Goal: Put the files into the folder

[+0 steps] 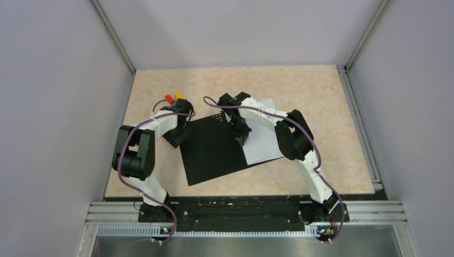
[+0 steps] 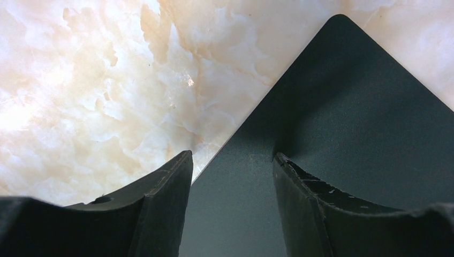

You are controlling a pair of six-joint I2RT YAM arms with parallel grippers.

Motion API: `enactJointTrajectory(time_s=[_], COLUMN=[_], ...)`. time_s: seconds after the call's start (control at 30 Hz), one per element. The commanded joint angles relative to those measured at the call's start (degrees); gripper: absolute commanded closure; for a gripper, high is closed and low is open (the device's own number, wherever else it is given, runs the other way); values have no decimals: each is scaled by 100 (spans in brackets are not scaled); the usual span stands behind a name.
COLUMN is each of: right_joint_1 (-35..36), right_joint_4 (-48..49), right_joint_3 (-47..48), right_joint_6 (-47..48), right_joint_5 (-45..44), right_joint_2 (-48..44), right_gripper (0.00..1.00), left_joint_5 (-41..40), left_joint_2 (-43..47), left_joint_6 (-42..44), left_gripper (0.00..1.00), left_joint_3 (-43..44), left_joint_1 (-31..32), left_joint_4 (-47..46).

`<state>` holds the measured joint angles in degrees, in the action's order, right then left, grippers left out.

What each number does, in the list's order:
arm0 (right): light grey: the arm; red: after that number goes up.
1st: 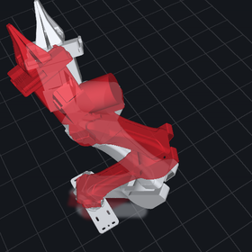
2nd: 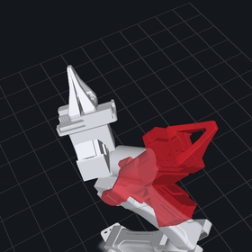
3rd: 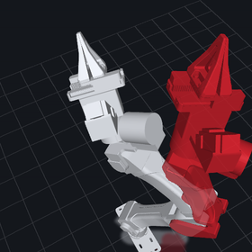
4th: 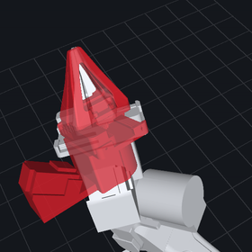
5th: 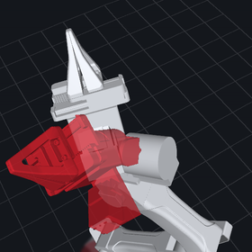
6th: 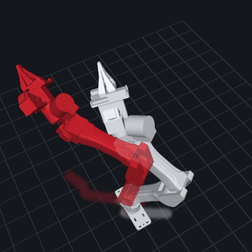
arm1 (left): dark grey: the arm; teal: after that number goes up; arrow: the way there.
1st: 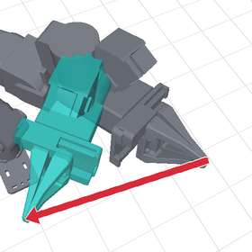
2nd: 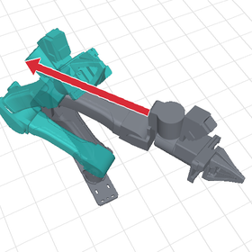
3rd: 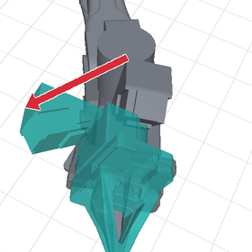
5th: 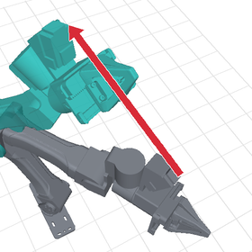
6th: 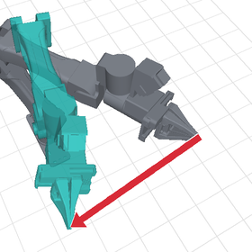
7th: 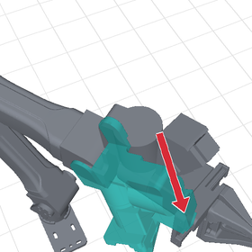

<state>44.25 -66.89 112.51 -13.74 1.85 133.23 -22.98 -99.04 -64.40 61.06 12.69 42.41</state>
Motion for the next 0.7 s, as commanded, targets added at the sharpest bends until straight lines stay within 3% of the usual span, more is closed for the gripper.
enactJointTrajectory(time_s=[0.0,0.67], right_joint_1=[40,40], right_joint_4=[1056,1014], right_joint_3=[-184,-247], right_joint_6=[-155,-190], right_joint_5=[216,49], right_joint_2=[105,-244], right_gripper=[100,100], left_joint_5=[206,228], left_joint_2=[-361,-373], left_joint_6=[-63,-46], left_gripper=[37,37], left_joint_3=[-155,-154], left_joint_1=[32,31], left_joint_4=[-257,-255])
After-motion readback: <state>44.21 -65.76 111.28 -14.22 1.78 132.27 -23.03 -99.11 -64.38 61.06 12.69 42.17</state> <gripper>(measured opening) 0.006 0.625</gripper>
